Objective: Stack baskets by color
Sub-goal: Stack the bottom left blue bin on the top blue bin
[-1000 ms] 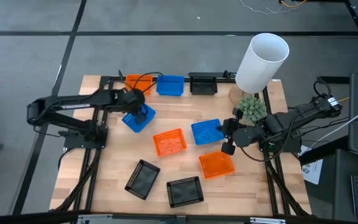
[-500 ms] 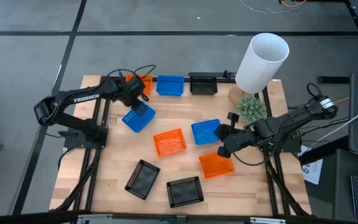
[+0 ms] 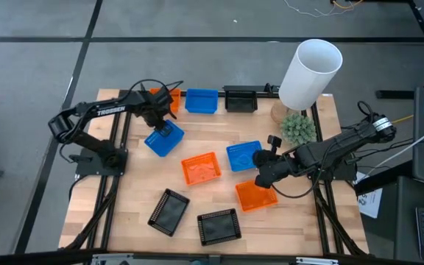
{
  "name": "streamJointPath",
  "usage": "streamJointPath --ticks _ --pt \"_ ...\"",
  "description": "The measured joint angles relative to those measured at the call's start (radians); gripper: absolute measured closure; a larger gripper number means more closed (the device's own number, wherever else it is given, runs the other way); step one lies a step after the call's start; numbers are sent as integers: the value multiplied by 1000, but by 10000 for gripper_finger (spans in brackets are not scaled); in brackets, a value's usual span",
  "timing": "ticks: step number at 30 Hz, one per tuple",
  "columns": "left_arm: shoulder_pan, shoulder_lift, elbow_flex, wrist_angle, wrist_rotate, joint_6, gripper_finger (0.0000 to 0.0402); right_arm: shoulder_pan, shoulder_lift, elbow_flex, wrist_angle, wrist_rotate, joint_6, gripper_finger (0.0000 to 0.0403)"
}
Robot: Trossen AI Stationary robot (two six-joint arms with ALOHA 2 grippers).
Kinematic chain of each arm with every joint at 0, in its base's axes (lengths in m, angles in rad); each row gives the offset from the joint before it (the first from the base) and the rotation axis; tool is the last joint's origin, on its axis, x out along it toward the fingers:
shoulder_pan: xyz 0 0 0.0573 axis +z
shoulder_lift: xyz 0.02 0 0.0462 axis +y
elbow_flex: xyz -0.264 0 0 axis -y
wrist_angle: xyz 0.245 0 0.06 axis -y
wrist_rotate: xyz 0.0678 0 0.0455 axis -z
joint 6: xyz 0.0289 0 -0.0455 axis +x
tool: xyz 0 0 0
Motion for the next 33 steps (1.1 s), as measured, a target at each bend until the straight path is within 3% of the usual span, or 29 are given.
streamJointPath --ticks 13,19,23,28,33 --pt "-6 177 0 18 -9 45 296 0 0 0 0 0 1 386" --pt "-55 205 0 10 41 137 389 0 0 0 0 0 -2 386" --pt "-86 154 20 -23 39 143 400 0 0 0 -1 0 -2 386" --pt "-123 81 202 -141 52 185 401 0 0 0 -5 0 -2 386" --pt "-124 78 489 -72 10 372 401 0 0 0 -5 0 -2 386"
